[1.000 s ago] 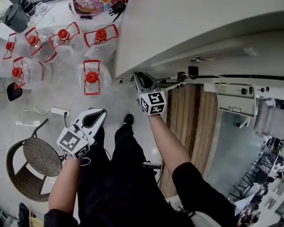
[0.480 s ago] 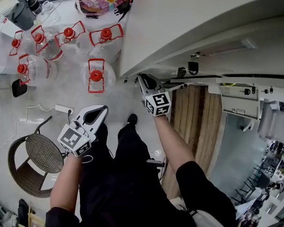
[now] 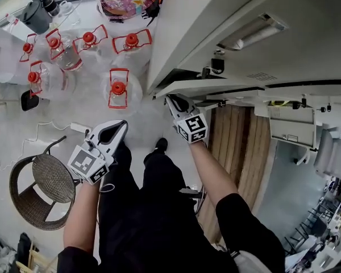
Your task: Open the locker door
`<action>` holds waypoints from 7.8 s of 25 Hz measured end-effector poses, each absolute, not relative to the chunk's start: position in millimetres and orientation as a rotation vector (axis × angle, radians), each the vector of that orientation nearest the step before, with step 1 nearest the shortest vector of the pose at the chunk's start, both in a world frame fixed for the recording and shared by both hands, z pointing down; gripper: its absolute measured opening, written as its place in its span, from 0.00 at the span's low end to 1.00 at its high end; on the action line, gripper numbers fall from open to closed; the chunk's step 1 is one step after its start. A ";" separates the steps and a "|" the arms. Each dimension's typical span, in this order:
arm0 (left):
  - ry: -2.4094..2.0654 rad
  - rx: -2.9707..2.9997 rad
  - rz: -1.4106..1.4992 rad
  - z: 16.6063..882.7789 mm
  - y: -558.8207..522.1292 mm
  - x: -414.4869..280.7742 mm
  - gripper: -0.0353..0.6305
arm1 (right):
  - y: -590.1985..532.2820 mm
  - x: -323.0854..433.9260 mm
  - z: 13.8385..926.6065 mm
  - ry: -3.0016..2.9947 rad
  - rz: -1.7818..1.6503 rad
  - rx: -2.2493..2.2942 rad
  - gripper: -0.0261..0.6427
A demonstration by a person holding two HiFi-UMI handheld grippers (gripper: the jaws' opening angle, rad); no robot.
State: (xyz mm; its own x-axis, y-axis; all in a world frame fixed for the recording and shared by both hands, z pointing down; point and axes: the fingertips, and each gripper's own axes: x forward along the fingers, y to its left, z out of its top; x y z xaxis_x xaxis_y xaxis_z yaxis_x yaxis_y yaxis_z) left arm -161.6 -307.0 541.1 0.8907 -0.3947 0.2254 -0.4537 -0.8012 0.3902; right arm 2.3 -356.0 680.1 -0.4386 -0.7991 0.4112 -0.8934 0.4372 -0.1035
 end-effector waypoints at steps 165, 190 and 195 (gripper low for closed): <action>-1.082 2.504 -0.158 414.8 -59.6 122.7 0.07 | -131.4 292.5 429.1 -2.949 0.191 0.773 0.06; -0.570 3.027 -0.149 233.9 -13.1 47.8 0.07 | -11.0 153.1 221.6 -3.069 -0.131 1.043 0.06; -0.443 3.071 -0.096 240.6 11.4 45.7 0.07 | 5.8 142.1 233.2 -3.042 -0.081 1.085 0.06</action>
